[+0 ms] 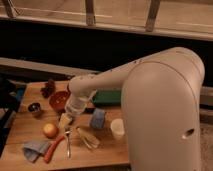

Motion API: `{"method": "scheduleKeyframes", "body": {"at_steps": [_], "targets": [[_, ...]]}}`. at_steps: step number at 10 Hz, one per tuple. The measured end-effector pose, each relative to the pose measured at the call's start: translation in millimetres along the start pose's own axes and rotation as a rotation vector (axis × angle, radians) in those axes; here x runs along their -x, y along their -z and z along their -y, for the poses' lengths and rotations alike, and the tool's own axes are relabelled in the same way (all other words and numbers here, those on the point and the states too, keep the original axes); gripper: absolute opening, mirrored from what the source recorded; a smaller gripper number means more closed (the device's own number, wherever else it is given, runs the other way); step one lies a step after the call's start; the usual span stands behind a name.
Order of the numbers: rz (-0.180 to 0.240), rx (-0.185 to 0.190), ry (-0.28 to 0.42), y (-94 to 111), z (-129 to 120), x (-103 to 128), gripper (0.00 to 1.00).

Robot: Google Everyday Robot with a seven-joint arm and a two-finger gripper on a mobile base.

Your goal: Place banana in red bowl

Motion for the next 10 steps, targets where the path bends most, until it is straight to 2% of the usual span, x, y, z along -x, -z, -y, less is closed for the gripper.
{"method": "scheduleKeyframes", "body": {"at_steps": [2,4,6,8,10], "targets": [[-0.029,-0.01,-0.036,-8,6,-15,0.67],[-0.041,-0.019,-0.096,-14,26,-49,0.67],[-0.052,-0.023,-0.149,-29,42,-74,0.67],[-0.052,-0.017,-0.184,-42,53,-86,0.67],[-0.063,-0.001,-0.191,-60,54,-86,0.67]]}}
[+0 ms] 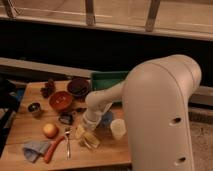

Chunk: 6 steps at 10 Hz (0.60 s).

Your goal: Place banana in red bowl

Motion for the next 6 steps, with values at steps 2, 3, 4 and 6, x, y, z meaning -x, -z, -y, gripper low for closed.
{"method": "scheduleKeyframes", "body": {"at_steps": [2,3,4,6], "targets": [[-0.008,0.008,-0.006,-7.2,-1.0,1.0,0.67],[-0.013,0.011,-0.006,-10.3,-2.3,0.9,0.65],[-0.011,0.011,-0.01,-7.7,-2.1,1.4,0.58],[-0.015,0.011,-0.007,-5.7,-2.8,1.1,0.37]]}}
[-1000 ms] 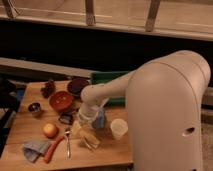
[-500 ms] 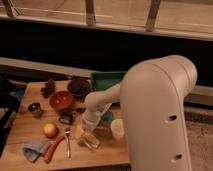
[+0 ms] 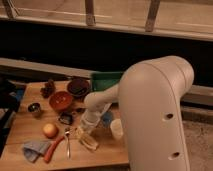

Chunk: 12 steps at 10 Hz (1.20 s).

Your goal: Place banana in red bowl

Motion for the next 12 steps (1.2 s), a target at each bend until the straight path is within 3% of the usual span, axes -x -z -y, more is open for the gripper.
{"method": "scheduleKeyframes", "body": {"at_steps": [4,6,10,12], "targets": [[0.005,0.019,-0.011,-14,-4,-2,0.01],[0.026,0.022,-0.016,-10,-4,1,0.0],[0.14,-0.027,0.009,56,3,34,0.0],[0.219,-0.062,0.033,87,16,68,0.0]]}}
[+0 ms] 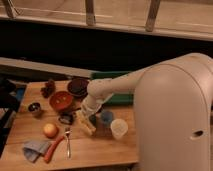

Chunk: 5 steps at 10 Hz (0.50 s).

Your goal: Place banana in red bowl

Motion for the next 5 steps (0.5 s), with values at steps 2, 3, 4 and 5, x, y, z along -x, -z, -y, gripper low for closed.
{"method": "scheduleKeyframes", "body": {"at_steps": [2,3,4,5], "targets": [[0.072,-0.016,0.032,10,12,43,0.0],[0.101,-0.014,0.052,12,12,63,0.0],[0.129,-0.008,0.078,14,10,87,0.0],[0.159,0.006,0.115,15,5,117,0.0]]}}
